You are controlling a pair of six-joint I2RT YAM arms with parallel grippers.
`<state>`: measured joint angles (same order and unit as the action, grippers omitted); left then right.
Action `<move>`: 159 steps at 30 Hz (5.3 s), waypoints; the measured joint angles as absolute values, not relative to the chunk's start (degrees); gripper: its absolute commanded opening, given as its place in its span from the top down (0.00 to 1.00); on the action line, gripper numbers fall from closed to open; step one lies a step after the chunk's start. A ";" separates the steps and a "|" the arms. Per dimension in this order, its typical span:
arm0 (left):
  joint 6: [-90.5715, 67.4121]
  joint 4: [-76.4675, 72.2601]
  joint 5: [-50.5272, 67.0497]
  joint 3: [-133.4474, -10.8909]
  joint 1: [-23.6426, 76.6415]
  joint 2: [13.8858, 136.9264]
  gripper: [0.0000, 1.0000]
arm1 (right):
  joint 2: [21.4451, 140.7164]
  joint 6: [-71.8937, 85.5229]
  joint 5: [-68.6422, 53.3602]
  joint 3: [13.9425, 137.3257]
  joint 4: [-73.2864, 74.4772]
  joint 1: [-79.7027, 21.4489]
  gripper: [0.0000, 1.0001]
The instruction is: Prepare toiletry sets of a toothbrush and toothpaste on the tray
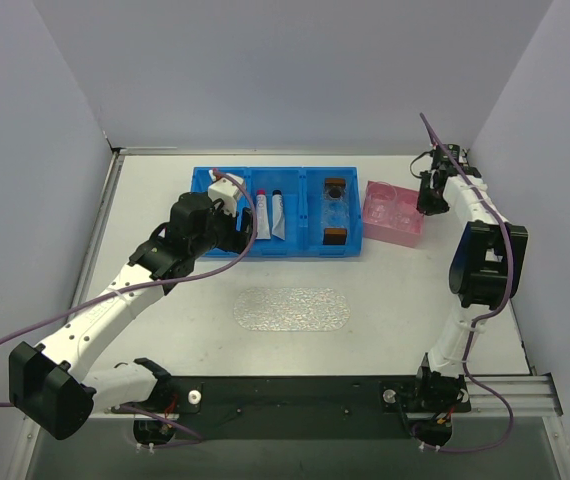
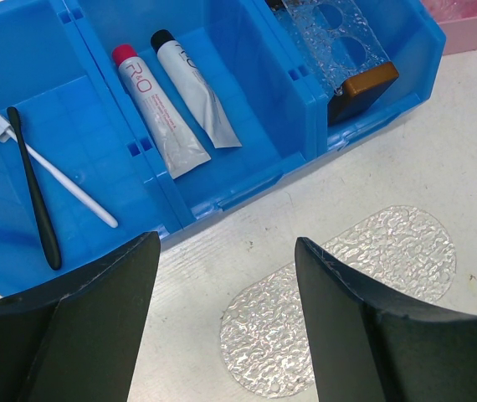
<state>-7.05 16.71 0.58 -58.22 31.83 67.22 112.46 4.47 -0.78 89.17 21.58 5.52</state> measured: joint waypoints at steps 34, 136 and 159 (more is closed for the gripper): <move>-7.07 16.71 0.78 -58.22 31.83 67.22 0.24 | 112.38 2.87 5.67 89.21 21.74 2.87 0.98; -11.42 8.84 -12.12 -50.28 18.00 51.44 0.21 | 106.45 20.25 2.79 87.88 23.44 -59.96 1.00; -11.38 8.86 -11.99 -50.28 18.28 51.62 0.21 | 106.45 21.71 4.91 84.77 23.49 -61.30 1.00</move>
